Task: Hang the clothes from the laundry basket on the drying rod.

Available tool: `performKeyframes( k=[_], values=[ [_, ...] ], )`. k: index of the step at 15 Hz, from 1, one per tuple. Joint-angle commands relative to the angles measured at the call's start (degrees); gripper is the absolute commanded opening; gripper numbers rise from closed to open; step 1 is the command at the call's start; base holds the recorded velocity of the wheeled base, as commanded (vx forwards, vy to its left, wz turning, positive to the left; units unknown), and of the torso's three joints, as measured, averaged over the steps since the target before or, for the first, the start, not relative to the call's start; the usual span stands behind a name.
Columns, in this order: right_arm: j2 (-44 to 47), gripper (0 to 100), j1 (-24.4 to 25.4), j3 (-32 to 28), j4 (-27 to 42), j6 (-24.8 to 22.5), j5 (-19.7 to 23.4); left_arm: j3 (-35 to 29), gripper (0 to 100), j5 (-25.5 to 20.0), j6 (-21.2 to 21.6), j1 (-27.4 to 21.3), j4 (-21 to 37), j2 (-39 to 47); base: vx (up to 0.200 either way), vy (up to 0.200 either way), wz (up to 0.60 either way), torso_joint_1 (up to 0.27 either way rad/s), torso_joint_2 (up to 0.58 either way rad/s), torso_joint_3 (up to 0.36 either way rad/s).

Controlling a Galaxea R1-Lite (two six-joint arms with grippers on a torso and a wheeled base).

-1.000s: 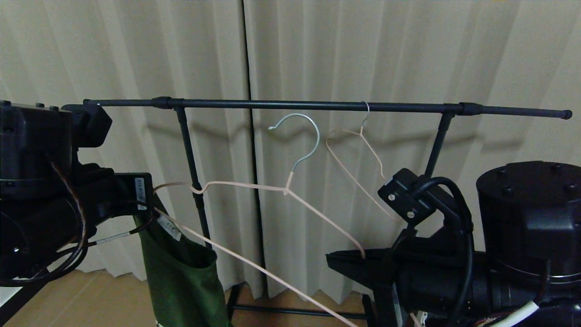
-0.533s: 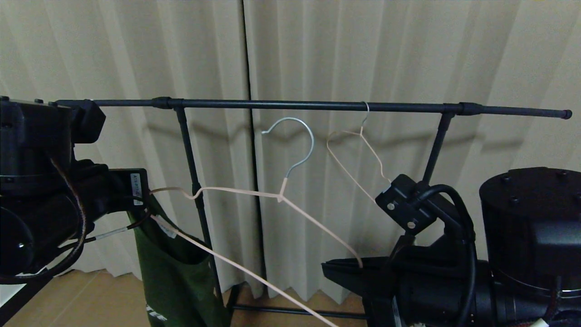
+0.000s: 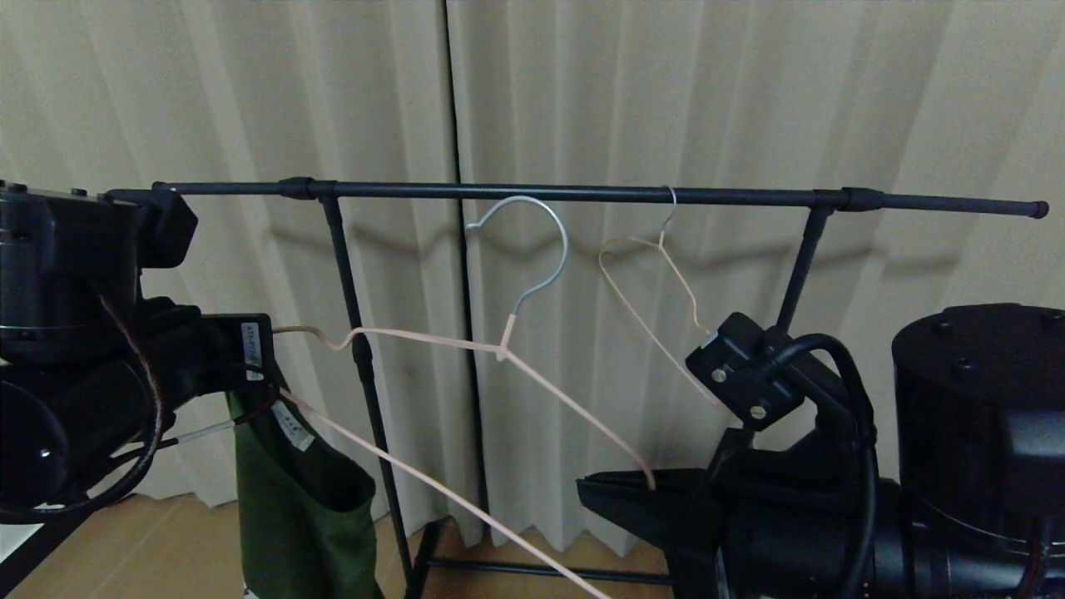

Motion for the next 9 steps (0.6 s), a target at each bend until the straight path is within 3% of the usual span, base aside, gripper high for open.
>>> performKeyframes(
  k=[1,9],
  values=[
    [0.1,0,0.7,0.1,0.0,0.0,0.0,0.0,0,0.0,-0.1,0.1,-0.1,0.0,0.0,0.0,0.0,0.0,0.0,0.0],
    [0.6,0,1.5,1.7,-0.1,0.5,-0.2,0.3,0,1.1,-0.1,-0.2,0.0,0.0,0.0,0.0,0.0,0.0,0.0,0.0]
  ],
)
